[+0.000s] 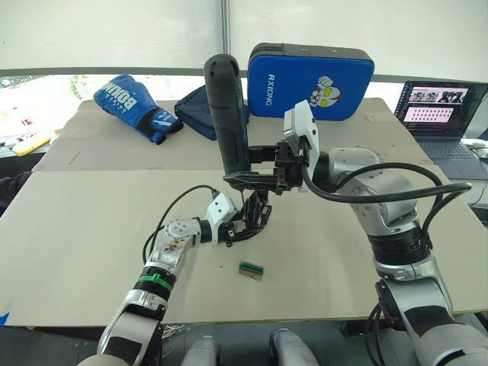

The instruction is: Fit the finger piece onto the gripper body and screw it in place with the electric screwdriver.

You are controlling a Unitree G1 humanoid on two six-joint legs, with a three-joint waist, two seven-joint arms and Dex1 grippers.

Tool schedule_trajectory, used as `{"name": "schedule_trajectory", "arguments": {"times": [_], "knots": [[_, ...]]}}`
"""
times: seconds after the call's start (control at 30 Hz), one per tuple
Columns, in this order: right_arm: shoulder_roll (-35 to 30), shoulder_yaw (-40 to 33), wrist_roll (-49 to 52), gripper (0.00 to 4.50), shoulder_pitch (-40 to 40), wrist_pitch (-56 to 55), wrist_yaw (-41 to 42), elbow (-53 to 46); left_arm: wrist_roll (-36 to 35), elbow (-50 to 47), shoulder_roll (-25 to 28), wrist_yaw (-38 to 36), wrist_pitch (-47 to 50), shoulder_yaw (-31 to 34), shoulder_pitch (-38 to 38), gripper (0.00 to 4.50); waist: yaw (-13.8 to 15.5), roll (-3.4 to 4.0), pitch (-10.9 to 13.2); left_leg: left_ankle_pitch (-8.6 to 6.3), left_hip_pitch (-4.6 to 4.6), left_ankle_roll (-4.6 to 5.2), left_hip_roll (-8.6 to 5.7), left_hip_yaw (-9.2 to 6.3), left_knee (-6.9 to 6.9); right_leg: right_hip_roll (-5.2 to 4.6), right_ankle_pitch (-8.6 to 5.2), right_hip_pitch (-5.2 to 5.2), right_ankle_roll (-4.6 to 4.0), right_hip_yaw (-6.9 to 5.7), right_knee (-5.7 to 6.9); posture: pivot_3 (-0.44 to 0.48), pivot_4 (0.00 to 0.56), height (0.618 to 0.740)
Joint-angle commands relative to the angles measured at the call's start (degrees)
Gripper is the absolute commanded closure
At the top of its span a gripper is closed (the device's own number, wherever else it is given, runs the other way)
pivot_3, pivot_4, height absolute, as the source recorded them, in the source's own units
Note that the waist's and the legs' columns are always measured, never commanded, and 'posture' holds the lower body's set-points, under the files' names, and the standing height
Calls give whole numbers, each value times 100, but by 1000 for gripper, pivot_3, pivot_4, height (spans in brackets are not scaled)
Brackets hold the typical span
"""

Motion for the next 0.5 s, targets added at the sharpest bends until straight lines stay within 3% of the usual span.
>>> {"name": "schedule_trajectory", "arguments": {"times": [0.03,0.5], "knots": [[19,-138,59,2572,-181,-119,30,-241,-36,-12,63,-39,15,28,35,2197,-1,0,0,0,0,0,0,0,0,0,0,0,0,0,0,0,150,740],[23,-52,-120,2572,-30,-312,206,-207,-56,-27,33,-12,30,46,-8,2197,-4,0,0,0,0,0,0,-1,0,0,0,0,0,0,0,0,150,740]]}}
